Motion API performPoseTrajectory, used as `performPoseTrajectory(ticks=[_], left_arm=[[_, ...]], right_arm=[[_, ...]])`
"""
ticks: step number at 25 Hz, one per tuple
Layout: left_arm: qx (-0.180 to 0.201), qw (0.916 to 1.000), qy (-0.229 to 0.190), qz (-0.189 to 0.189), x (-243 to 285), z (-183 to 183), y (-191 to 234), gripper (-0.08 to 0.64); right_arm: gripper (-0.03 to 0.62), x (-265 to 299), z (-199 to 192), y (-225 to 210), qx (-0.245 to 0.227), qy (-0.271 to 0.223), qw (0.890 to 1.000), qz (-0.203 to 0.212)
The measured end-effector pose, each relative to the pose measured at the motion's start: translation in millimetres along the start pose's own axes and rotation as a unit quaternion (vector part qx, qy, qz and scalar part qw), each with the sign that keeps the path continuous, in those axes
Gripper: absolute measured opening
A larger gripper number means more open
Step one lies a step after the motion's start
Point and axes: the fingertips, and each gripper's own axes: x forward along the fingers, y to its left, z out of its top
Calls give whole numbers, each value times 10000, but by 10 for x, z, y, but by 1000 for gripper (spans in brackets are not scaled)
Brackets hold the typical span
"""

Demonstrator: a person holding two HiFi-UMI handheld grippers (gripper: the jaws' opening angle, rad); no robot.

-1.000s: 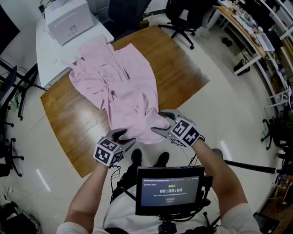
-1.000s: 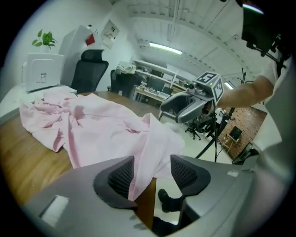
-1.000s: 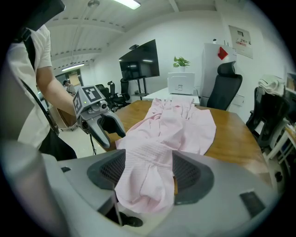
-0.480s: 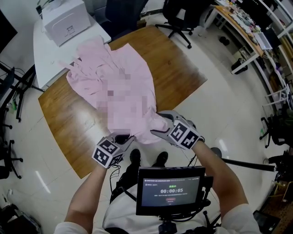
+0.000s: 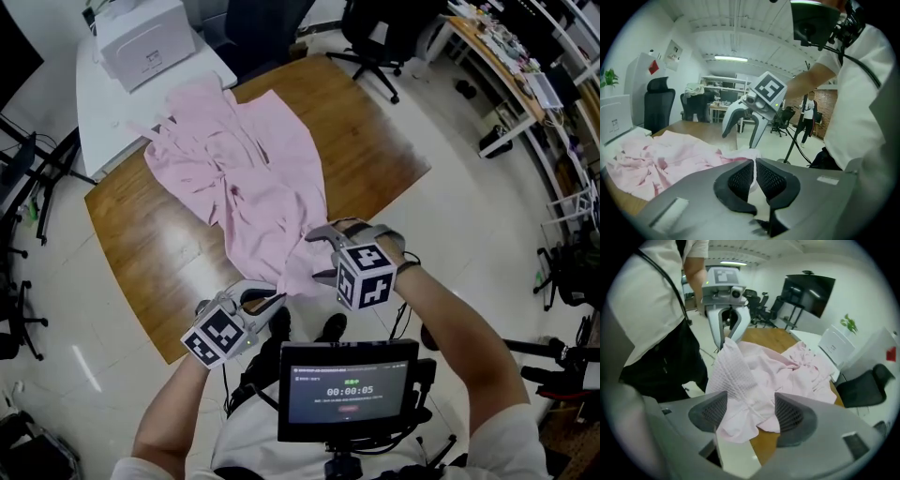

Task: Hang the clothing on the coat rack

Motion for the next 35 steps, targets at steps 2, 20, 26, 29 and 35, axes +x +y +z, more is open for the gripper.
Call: performPoseTrajectory(ticks=[2, 20, 26, 29, 35], left_arm=[[226, 9997, -17, -87, -27, 68, -57, 12], [863, 9961, 12, -166, -190, 192, -101, 12], [589, 9981, -152, 75, -310, 233, 164, 12], [560, 9981, -210, 149, -306, 314, 290, 12], [499, 9982, -323, 124, -159, 417, 405, 15]], right_arm=[[328, 74, -9, 38, -570, 328, 9974, 301], [207, 391, 205, 319, -1432, 947, 9631, 2074], [14, 17, 93, 139, -57, 235, 9907, 1337], [12, -242, 106, -10, 693, -281, 9944, 741], [11, -829, 293, -249, 1667, -1247, 9776, -315]])
